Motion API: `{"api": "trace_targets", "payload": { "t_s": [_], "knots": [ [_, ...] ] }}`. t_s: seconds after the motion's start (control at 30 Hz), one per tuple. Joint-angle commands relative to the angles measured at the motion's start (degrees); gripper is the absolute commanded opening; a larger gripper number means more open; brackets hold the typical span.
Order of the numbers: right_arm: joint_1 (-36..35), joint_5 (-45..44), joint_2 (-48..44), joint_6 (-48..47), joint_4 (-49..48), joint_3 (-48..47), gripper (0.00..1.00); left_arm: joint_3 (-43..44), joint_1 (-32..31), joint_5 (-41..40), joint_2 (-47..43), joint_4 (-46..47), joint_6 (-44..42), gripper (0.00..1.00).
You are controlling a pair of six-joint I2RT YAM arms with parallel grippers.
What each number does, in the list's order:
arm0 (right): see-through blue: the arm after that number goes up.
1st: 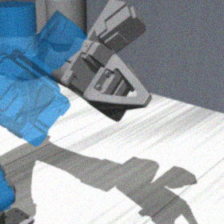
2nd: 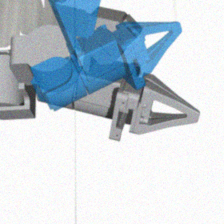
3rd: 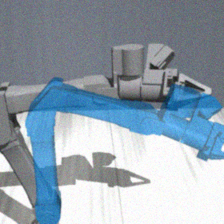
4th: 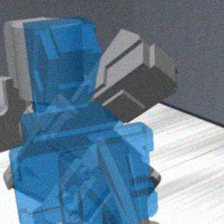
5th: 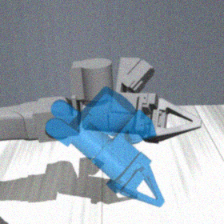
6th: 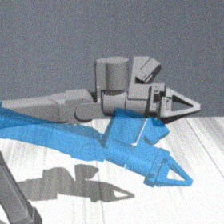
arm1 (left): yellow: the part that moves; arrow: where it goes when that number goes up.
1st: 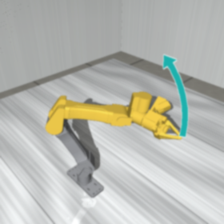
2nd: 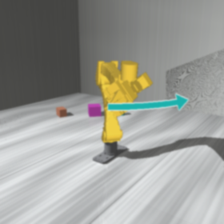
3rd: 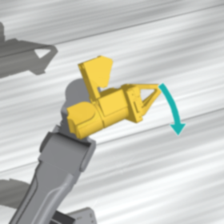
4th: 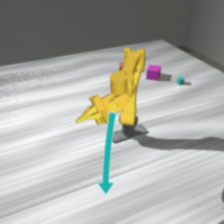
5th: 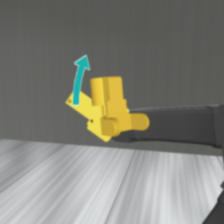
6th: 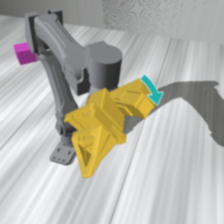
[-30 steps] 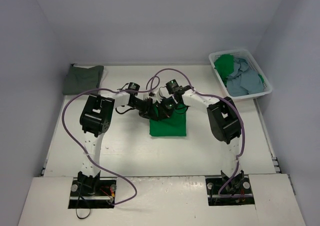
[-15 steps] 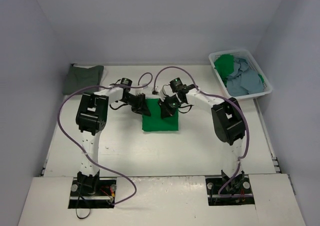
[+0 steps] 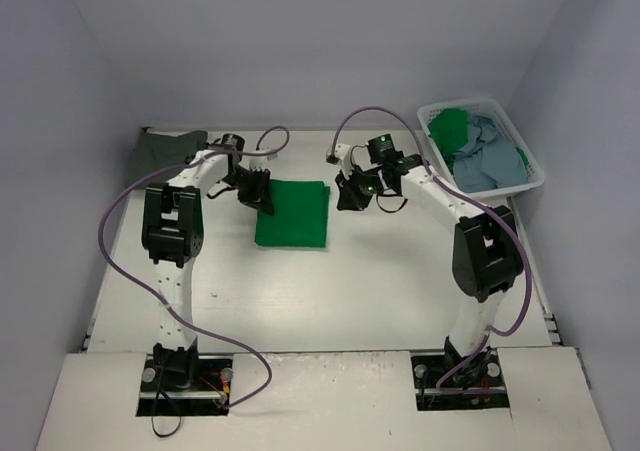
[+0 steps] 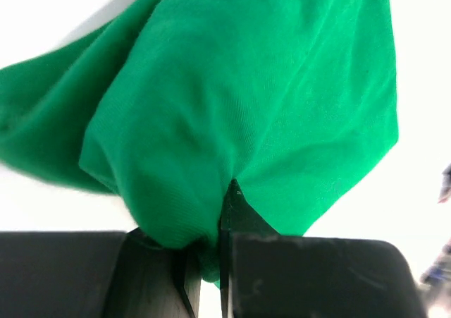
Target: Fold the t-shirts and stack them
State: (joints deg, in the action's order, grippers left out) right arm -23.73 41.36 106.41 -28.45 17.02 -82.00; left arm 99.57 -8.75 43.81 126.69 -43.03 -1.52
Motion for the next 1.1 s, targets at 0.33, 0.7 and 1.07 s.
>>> {"api": "trace_targets", "payload": {
  "t_s": [0.33, 0.7, 1.07],
  "knots": [
    [0.7, 1.44, -4.72, -0.29, -0.32, -0.18, 0.0, 15.13, 0.32, -24.73, -4.88, -15.15, -16.76, 0.0],
    [0.7, 3.11, -5.6, 0.15, -0.76, 0.35, 0.0, 16.01, 0.49, -44.85, -7.95, -14.63, -24.93, 0.0],
    [0.7, 4.34, -6.3, 0.32, -1.02, 0.96, 0.0, 22.6, 1.11, -52.42, -8.66, -14.63, -28.18, 0.0]
  ]
}}
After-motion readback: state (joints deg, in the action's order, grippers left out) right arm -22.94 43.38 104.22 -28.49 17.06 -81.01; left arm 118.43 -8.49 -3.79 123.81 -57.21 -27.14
